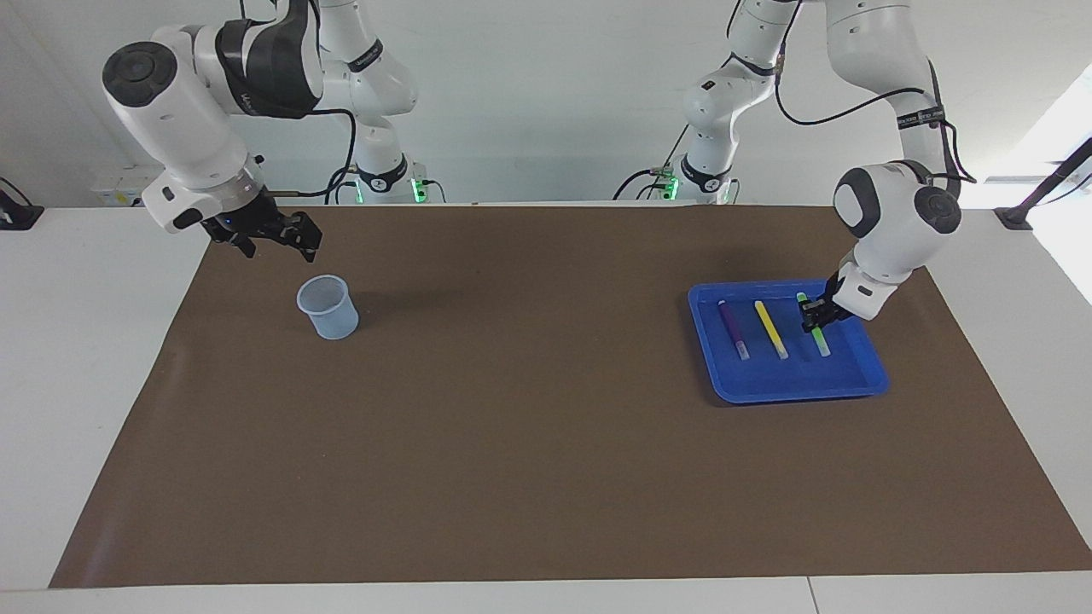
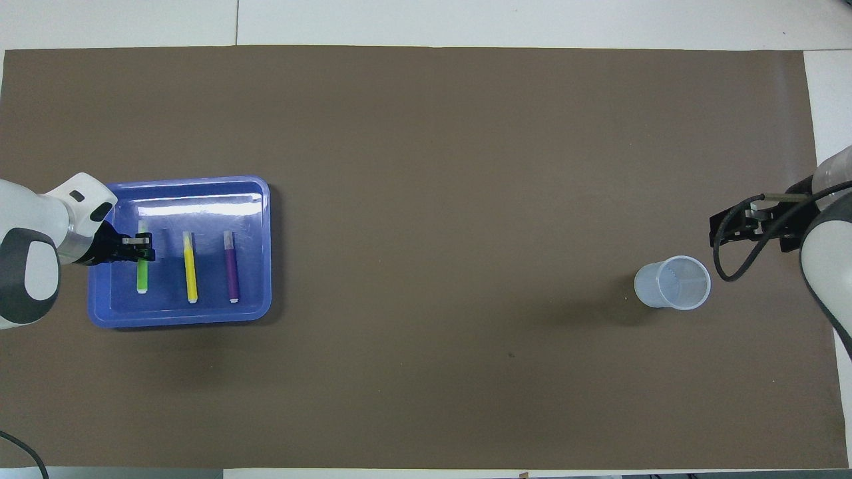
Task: Right arm passes pens to left for tray arrangement
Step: 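Lower the green pen into the tray with the left gripper while the right gripper withdraws, then release the green pen and raise the left gripper away from the tray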
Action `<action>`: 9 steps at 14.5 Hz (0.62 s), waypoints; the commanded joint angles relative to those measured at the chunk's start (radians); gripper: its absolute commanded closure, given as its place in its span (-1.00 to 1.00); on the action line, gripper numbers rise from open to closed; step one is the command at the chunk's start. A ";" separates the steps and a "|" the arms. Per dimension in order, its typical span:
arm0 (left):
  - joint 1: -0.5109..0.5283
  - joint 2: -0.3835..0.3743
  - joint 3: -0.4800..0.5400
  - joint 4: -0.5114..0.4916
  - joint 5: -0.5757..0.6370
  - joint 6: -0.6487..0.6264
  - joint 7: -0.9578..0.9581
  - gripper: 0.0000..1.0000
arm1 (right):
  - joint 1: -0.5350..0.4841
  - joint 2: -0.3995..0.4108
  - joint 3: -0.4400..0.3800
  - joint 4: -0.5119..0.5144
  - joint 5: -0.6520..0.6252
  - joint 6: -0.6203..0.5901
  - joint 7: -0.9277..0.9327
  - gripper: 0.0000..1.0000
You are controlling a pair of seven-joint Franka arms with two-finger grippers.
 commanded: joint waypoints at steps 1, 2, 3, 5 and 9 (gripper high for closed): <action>0.009 0.031 -0.006 0.004 0.041 0.047 0.009 1.00 | 0.008 0.008 -0.004 0.017 -0.014 -0.017 -0.012 -1.00; 0.012 0.034 -0.006 0.003 0.057 0.051 0.009 1.00 | 0.006 0.006 -0.003 0.016 -0.013 -0.015 -0.012 -1.00; 0.013 0.036 -0.006 0.003 0.059 0.053 0.009 1.00 | 0.003 0.006 -0.010 0.019 -0.010 -0.020 -0.011 -1.00; 0.013 0.040 -0.006 0.001 0.059 0.059 0.009 1.00 | 0.002 0.012 -0.035 0.036 0.001 -0.023 -0.007 -1.00; 0.013 0.039 -0.006 -0.002 0.059 0.061 0.010 -0.99 | -0.002 0.027 -0.056 0.056 -0.014 -0.012 -0.050 -1.00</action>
